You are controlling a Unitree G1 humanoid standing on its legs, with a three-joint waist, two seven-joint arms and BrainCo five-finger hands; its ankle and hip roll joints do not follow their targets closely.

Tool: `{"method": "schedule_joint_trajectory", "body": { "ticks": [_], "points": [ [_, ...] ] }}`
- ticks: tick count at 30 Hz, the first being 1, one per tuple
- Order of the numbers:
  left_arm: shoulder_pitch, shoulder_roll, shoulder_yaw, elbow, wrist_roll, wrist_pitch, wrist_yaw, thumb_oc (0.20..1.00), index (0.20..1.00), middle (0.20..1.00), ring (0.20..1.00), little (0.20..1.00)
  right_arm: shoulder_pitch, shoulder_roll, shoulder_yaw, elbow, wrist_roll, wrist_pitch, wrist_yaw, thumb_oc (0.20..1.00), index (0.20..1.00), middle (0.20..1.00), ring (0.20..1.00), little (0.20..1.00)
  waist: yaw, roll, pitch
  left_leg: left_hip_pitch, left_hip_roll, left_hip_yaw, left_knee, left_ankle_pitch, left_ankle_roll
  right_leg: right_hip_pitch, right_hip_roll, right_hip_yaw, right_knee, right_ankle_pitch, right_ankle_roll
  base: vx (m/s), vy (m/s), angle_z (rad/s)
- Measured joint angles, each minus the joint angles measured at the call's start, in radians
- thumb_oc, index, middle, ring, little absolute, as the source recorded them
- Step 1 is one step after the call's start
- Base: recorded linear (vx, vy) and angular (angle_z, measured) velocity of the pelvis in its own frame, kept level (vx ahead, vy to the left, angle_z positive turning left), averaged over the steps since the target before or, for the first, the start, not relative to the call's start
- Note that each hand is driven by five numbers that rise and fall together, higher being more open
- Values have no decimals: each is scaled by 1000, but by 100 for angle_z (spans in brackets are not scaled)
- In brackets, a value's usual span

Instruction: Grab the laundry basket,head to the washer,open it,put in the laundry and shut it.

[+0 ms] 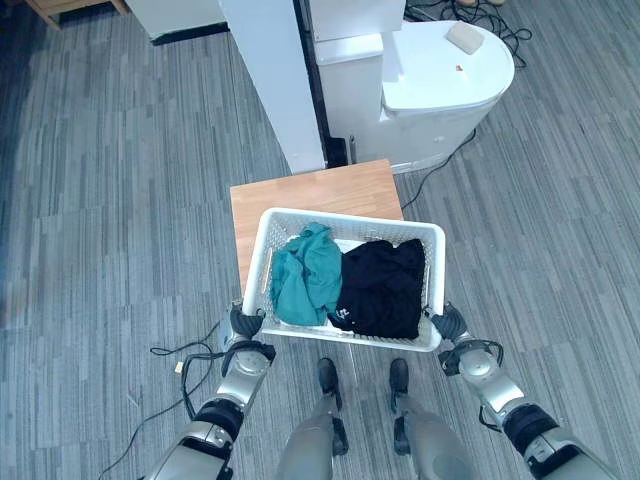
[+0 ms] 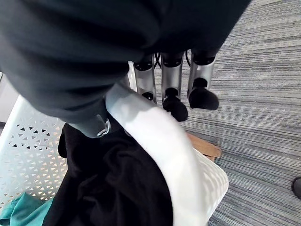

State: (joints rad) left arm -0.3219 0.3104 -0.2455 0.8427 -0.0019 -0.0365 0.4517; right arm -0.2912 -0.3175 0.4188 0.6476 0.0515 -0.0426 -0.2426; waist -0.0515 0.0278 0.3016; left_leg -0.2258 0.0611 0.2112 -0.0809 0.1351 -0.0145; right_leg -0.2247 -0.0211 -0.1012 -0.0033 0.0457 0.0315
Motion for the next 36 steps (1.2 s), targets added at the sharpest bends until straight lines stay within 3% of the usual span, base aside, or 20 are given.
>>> {"method": "schedule_joint_trajectory", "body": {
  "ticks": [7, 18, 22, 24, 25, 26, 27, 28, 30, 33, 34, 35, 36],
  "points": [
    [113, 3, 4, -193, -49, 11, -54, 200, 200, 200, 200, 200, 54, -48, -61, -115, 9, 24, 8, 200, 200, 200, 200, 200, 1, -1, 2, 43, -5, -1, 0, 0, 0, 51, -2, -3, -12, 0, 0, 36, -39, 2],
    [414, 11, 18, -572, -84, -6, -157, 200, 200, 200, 200, 200, 290, -86, -230, -456, 29, -7, 53, 200, 200, 200, 200, 200, -4, 6, 0, 138, 10, -18, 0, -5, -8, 178, 11, -22, -60, -3, 4, 13, -82, 5],
    [500, 40, 25, -679, -113, -8, -186, 200, 200, 200, 200, 200, 396, -86, -261, -565, 38, -29, 78, 200, 200, 200, 200, 200, -25, 11, -15, 178, 16, -26, 2, -20, -28, 182, 19, -2, -27, -21, -19, -19, -24, -18],
    [533, 40, 45, -708, -145, -10, -184, 200, 200, 200, 200, 200, 409, -65, -253, -587, 46, -29, 90, 200, 200, 200, 200, 200, -9, -34, -24, 161, -6, -143, 93, -21, -30, 138, -3, 103, 18, -31, -31, -11, 48, -125],
    [531, 37, 42, -700, -153, -10, -187, 200, 200, 200, 200, 200, 420, -85, -254, -607, 46, -31, 93, 200, 200, 200, 200, 200, -9, -24, -36, 164, -11, -190, 102, -26, -35, 144, -7, 120, 19, -20, -16, 33, 53, -116],
    [525, 34, 18, -701, -152, -11, -194, 200, 200, 200, 200, 200, 454, -117, -267, -619, 48, -34, 96, 200, 200, 200, 200, 200, -32, -4, -55, 177, -10, -215, 91, -48, -53, 140, -4, 146, 23, -15, -7, 70, 92, -67],
    [533, 32, 4, -707, -151, -11, -200, 200, 200, 200, 200, 200, 466, -129, -287, -624, 49, -35, 100, 200, 200, 200, 200, 200, -34, 21, -71, 190, -6, -219, 71, -59, -49, 139, 9, 153, 25, -15, -6, 36, 122, -58],
    [512, 29, -12, -712, -150, -15, -213, 200, 200, 200, 200, 200, 485, -134, -312, -628, 69, -35, 109, 200, 200, 200, 200, 200, -77, 29, -81, 222, 1, -204, 37, -76, -46, 133, 20, 190, 26, -10, 3, 35, 123, -60],
    [510, 32, -13, -715, -150, -15, -214, 200, 200, 200, 200, 200, 491, -130, -325, -647, 70, -38, 117, 200, 200, 200, 200, 200, -97, 30, -95, 248, 3, -152, 3, -110, -28, 103, 31, 234, 37, -7, 13, -43, 136, -102],
    [494, 56, -10, -715, -150, -14, -213, 200, 200, 200, 200, 200, 469, -95, -327, -661, 69, -39, 114, 200, 200, 200, 200, 200, -130, -24, -113, 251, -32, 8, -1, -125, -4, 16, 30, 393, 69, 22, 56, -76, 69, -148],
    [495, 56, -4, -716, -150, -14, -214, 200, 200, 200, 200, 200, 467, -96, -324, -662, 69, -38, 114, 200, 200, 200, 200, 200, -134, -26, -113, 251, -28, 36, -1, -129, 2, 15, 19, 396, 70, 24, 62, -76, 7, -108],
    [469, 56, -3, -716, -150, -15, -214, 200, 200, 200, 200, 200, 482, -94, -332, -662, 70, -38, 111, 200, 200, 200, 200, 200, -161, -45, -114, 270, -44, 95, -1, -132, 7, -5, 4, 380, 69, 38, 80, -66, -48, -117],
    [475, 60, 2, -717, -150, -15, -213, 200, 200, 200, 200, 200, 478, -92, -320, -662, 71, -37, 112, 200, 200, 200, 200, 200, -154, -57, -113, 286, -46, 167, -1, -136, 5, -21, 7, 370, 75, 57, 90, -40, -90, -189]
  ]
}}
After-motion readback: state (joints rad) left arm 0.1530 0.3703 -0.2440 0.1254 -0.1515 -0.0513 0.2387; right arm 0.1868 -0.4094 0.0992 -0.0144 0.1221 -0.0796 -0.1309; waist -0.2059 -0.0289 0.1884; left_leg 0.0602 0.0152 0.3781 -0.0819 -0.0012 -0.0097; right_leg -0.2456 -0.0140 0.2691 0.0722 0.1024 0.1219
